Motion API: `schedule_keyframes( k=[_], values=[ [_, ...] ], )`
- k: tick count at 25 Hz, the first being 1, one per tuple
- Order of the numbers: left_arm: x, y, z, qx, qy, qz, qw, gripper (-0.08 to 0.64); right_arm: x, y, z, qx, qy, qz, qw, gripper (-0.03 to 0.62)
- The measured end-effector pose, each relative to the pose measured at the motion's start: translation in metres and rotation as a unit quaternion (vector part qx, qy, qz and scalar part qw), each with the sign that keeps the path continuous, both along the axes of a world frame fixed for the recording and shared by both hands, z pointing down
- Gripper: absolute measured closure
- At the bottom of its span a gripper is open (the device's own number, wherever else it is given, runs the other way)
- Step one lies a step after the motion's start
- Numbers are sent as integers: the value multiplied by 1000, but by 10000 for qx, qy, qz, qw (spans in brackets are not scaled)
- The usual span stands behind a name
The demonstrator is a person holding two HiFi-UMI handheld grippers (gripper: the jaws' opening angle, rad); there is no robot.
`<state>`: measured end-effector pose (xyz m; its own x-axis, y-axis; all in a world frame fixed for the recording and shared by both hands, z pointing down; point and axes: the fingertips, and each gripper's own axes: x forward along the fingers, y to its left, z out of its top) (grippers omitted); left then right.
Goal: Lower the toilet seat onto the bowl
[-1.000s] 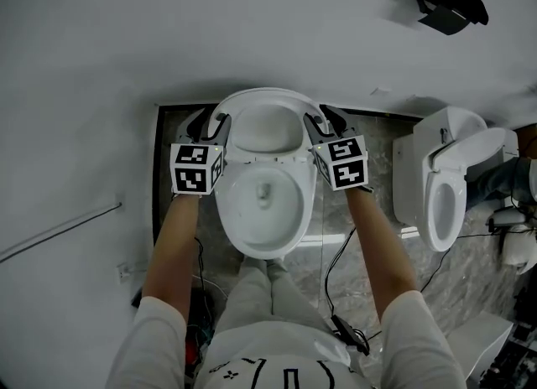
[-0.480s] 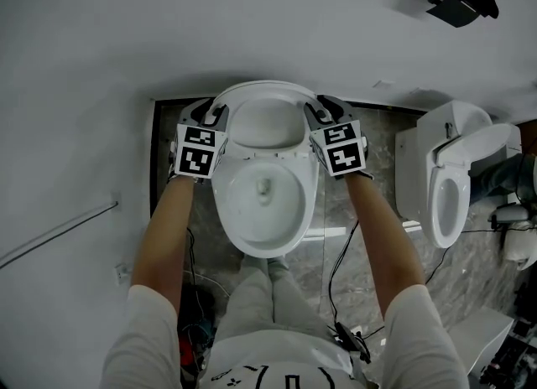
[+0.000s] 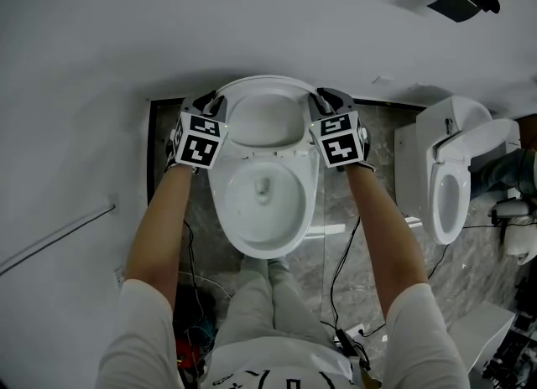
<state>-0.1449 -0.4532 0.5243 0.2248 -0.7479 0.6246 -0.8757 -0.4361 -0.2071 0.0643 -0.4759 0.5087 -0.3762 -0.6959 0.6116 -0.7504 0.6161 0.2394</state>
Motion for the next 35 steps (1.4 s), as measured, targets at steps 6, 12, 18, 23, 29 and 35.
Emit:
schedule_keyframes(
  k=[6, 12, 18, 23, 29, 35],
  values=[
    [-1, 1, 0, -33, -61, 181, 9998, 485, 0, 1, -1, -99, -75, 55, 9999, 509],
    [0, 5, -3, -92, -47, 320, 9994, 494, 2, 6, -4, -155, -156, 110, 9997, 511],
    [1, 14, -4, -217, -25, 512, 9985, 495, 3, 14, -6, -145, -199, 135, 9996, 511],
    [2, 24, -6, -247, 5, 646, 9976, 494, 4, 25, -8, -139, -238, 214, 9994, 511],
    [3, 36, -7, -301, 2, 832, 9961, 492, 7, 38, -11, -149, -276, 227, 9992, 510],
    [4, 47, -7, -286, -14, 908, 9955, 487, 8, 52, -12, -147, -369, 289, 9988, 511]
  ],
)
